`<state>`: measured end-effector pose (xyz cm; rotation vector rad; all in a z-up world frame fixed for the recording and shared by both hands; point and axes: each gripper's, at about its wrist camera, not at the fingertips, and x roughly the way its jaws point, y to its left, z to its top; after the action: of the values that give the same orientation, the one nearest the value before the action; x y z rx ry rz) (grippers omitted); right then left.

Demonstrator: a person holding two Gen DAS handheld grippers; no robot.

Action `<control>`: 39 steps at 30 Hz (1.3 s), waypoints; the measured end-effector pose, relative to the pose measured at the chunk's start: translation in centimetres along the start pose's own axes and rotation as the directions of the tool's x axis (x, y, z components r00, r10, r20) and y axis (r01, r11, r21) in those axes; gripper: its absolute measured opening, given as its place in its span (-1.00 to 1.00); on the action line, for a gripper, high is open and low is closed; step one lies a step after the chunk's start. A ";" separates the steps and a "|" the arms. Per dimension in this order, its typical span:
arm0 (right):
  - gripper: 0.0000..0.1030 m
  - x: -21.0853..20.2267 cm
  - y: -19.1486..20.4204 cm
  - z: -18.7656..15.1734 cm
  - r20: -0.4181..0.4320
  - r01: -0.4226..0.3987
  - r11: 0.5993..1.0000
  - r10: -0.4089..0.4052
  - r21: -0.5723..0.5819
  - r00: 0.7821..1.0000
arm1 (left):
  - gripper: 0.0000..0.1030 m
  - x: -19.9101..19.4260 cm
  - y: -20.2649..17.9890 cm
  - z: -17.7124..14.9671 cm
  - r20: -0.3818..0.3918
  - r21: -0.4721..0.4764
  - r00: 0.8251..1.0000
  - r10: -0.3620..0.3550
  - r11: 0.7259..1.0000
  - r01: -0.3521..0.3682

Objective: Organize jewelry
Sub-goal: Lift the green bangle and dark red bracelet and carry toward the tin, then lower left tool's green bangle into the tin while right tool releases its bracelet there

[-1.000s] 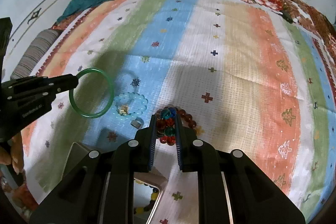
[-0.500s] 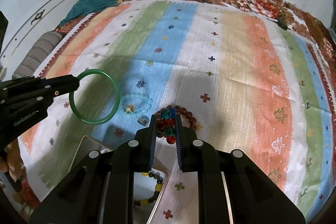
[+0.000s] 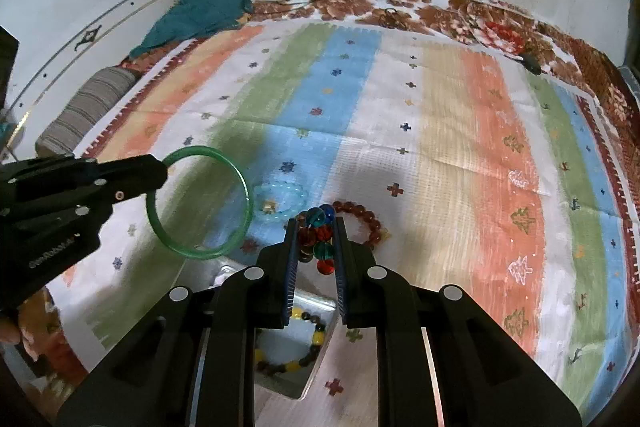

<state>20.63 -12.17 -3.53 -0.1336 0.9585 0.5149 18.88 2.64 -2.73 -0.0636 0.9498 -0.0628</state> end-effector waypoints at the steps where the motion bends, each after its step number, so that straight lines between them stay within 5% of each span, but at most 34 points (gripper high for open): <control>1: -0.66 -0.2 0.1 -0.2 0.002 -0.001 1.000 0.001 -0.001 1.000 | -0.85 -0.2 -0.1 -0.2 0.002 0.001 1.000 -0.001 1.000 0.001; 21: -0.66 -2.0 1.8 -3.8 -0.030 -0.059 0.998 0.058 -0.020 0.998 | -0.83 -2.2 -1.4 -3.8 -0.025 0.015 1.000 -0.009 1.000 0.010; 23: -0.64 -1.9 1.8 -3.9 -0.035 -0.053 0.998 0.052 -0.016 0.998 | -0.79 -1.8 -1.3 -3.9 -0.052 0.001 0.999 -0.009 1.000 0.009; 26: -0.58 -1.9 1.5 -3.8 -0.034 -0.038 0.999 0.038 -0.006 0.999 | -0.42 -1.6 -0.9 -4.0 -0.064 -0.012 0.998 0.007 1.000 -0.008; 30: -0.28 -1.5 0.9 -3.9 -0.050 -0.011 1.000 0.011 0.003 0.999 | -0.32 -1.7 -0.1 -3.9 -0.058 -0.032 0.998 0.024 0.999 -0.026; 39: -0.14 -1.1 0.5 -3.7 -0.059 0.004 1.000 -0.003 0.009 0.998 | -0.20 -1.4 1.0 -3.6 -0.059 -0.057 0.997 0.057 0.997 -0.060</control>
<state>17.13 -13.36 -4.70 -0.1429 1.0177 0.5058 15.21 3.70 -3.80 -0.0883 1.0099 0.0173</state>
